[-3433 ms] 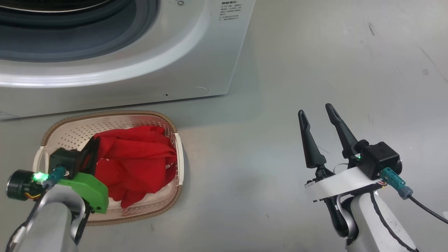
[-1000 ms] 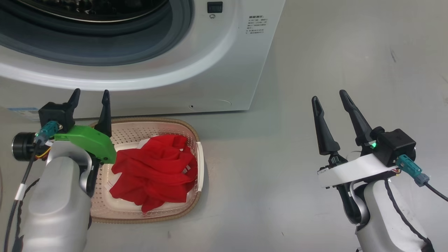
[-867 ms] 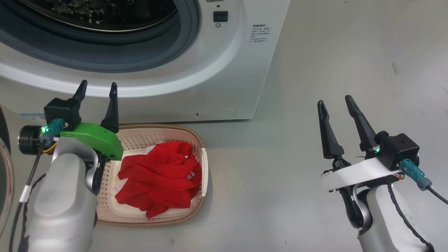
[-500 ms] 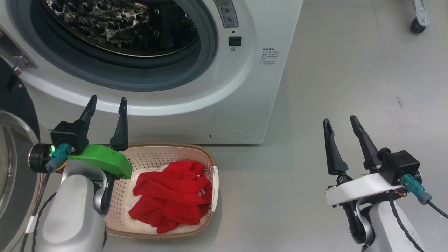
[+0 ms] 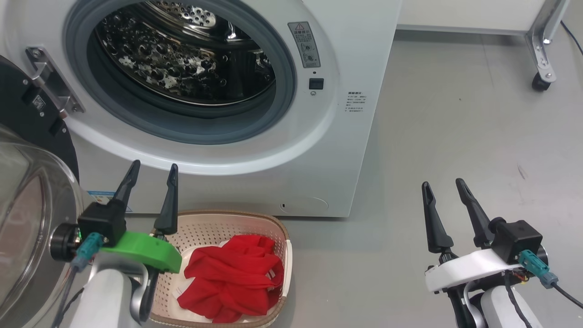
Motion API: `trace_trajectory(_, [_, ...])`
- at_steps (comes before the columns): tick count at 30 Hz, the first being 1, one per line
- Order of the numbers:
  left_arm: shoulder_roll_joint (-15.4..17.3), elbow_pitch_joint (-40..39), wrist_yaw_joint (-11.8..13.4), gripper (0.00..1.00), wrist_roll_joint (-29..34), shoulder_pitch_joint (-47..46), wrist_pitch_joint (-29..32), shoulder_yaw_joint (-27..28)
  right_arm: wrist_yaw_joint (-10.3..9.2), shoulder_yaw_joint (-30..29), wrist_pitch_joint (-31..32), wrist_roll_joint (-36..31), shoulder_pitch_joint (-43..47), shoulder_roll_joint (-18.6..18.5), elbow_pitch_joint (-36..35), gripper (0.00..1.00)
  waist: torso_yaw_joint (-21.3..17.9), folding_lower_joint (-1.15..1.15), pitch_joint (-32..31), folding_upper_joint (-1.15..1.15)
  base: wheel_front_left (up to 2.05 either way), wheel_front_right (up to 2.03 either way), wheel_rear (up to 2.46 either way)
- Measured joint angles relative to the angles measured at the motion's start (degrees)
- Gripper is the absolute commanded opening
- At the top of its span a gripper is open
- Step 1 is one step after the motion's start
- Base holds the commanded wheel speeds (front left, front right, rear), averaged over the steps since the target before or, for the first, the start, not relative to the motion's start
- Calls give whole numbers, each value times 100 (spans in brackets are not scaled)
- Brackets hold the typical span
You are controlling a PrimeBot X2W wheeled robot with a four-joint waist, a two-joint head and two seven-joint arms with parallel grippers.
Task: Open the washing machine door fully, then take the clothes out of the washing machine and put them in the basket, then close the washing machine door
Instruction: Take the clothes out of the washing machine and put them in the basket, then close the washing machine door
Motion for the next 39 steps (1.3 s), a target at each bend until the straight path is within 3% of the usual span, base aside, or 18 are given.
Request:
trace_trajectory(7, [-1,-344,-1,100,234,387,1,-241,2,2,0,0,166,20,-51,100,28,0,-137,0,0,0,0])
trace_trajectory(39, [-8,-1204,-1,100,242,951,0,-168,46,-43,0,-1,265,29,-305,100,15,0,-94,0,0,0,0])
